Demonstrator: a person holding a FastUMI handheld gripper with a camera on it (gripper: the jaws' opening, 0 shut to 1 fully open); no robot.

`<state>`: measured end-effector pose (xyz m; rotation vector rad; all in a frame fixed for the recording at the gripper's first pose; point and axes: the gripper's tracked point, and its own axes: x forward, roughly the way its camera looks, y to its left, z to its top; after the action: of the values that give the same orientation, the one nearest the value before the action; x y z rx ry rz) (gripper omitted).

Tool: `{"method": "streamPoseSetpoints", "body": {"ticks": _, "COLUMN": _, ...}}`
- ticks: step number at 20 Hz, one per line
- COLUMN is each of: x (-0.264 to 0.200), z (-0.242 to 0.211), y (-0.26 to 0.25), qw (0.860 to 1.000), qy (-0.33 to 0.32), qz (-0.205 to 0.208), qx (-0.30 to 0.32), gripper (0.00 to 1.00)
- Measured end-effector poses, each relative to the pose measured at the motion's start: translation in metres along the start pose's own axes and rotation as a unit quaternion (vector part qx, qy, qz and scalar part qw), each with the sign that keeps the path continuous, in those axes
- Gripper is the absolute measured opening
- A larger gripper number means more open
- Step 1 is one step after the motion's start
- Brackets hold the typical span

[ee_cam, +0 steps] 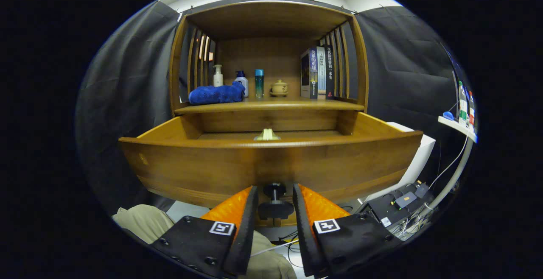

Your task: Pull open the drawer, take out the items inside it, and place them on the countertop above the cabinet.

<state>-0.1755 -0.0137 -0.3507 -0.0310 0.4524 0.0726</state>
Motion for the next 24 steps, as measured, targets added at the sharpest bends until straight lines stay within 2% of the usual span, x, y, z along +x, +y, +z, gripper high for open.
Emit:
{"method": "streamPoseSetpoints", "body": {"ticks": 8, "x": -0.012, "z": 0.057, "y": -0.008, "qw": 1.0, "qy": 0.004, "qz": 0.013, "qx": -0.014, "gripper": 0.77}}
{"method": "streamPoseSetpoints", "body": {"ticks": 13, "x": 0.006, "z": 0.103, "y": -0.01, "qw": 1.0, "qy": 0.008, "qz": 0.028, "qx": -0.003, "gripper": 1.0}}
{"method": "streamPoseSetpoints", "body": {"ticks": 20, "x": 0.071, "z": 0.142, "y": 0.004, "qw": 0.997, "qy": 0.059, "qz": 0.052, "qx": -0.013, "gripper": 1.0}}
{"method": "streamPoseSetpoints", "body": {"ticks": 24, "x": 0.106, "z": 0.145, "y": 0.013, "qw": 0.993, "qy": 0.104, "qz": 0.054, "qx": -0.002, "gripper": 1.0}}
